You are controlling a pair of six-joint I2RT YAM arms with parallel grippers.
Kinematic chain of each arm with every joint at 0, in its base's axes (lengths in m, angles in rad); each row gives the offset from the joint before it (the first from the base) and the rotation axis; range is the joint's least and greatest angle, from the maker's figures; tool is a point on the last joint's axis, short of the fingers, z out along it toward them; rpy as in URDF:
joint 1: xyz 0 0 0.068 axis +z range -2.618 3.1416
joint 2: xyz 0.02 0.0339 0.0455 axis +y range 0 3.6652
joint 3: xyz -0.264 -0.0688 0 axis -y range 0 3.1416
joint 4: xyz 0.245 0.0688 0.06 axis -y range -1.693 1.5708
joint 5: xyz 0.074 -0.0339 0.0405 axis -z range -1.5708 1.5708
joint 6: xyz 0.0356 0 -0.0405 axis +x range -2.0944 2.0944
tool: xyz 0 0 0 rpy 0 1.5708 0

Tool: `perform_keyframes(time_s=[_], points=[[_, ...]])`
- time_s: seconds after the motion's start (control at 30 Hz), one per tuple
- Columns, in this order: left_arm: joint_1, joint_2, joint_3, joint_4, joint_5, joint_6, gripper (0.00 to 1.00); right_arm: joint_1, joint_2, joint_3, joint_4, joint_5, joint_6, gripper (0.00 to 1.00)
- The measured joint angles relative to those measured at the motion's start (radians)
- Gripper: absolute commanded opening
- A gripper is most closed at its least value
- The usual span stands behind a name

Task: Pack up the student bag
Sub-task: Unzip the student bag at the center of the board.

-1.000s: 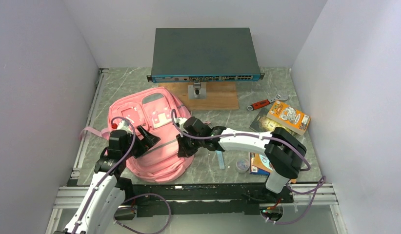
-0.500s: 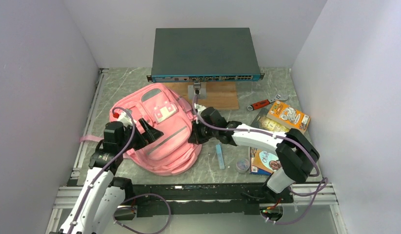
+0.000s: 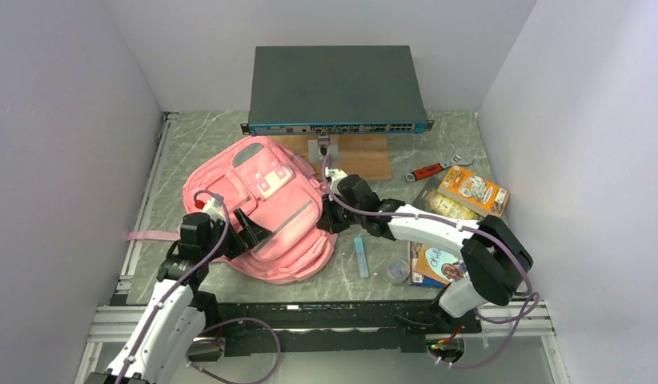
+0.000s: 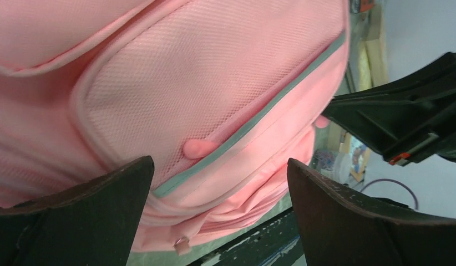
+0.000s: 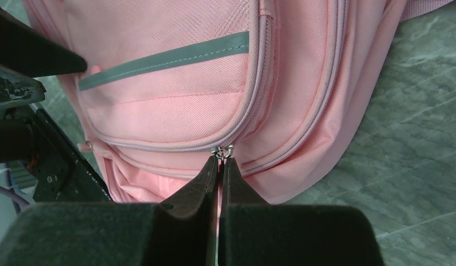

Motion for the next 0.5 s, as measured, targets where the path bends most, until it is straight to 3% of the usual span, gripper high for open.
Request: perform_keyframes(time_s=[0.23, 0.5], points=[[-0.037, 0.045, -0.061, 0.180, 0.027, -0.072, 0.98, 0.077, -0.001, -0.005, -0.008, 0.058, 0.000, 0.00], [-0.057, 0.054, -0.064, 0.214, 0.008, -0.104, 0.98, 0.248, 0.050, 0.052, -0.039, 0.100, 0.087, 0.00]])
